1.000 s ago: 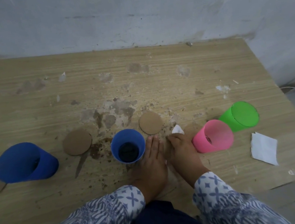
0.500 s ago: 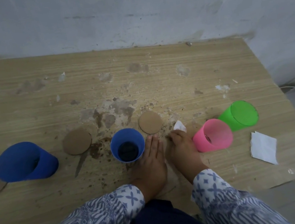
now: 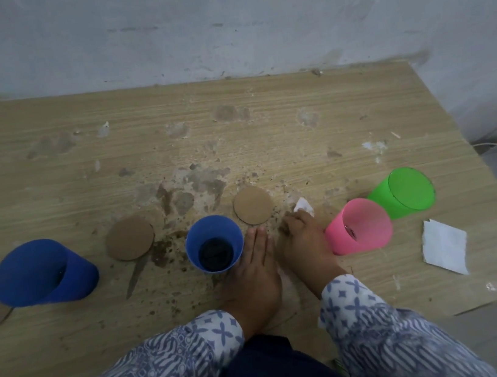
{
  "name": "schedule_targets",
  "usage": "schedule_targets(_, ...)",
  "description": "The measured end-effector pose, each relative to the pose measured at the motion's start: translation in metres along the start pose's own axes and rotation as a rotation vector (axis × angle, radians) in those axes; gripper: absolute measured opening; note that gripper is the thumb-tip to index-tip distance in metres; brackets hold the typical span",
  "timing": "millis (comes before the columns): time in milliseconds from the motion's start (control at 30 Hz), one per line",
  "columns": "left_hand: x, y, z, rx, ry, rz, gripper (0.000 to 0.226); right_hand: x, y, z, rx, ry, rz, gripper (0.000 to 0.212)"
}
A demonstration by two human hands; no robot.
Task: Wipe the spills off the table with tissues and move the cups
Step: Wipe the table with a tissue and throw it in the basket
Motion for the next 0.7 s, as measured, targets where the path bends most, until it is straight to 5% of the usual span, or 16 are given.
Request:
schedule_targets(200,0.0,0.0,0.0,0.017,-0.019,-0.002,0.054,0.021,-0.003,0.001,0.089,0.151,0.013,0.029)
schedule_targets(467,0.0,-0.002,0.001,0.012,-0.002,0.023,0.055,0.0,0.003,0.005,-0.001,0.053,-0.03,0.027)
schedule_targets(700,0.0,-0.001,0.0,0.021,-0.014,0.047,0.056,0.027,-0.007,0.004,0.072,0.229,-0.005,0.029)
Point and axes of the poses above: each hand's wrist, its own x-axis away from the middle knuckle, its own y-axis out of the back of the hand, z = x × y, the point moved 3 cm from there along -x, towards the middle knuckle, and after that the axes turned 5 degrees about z, right-handed, at the moved point
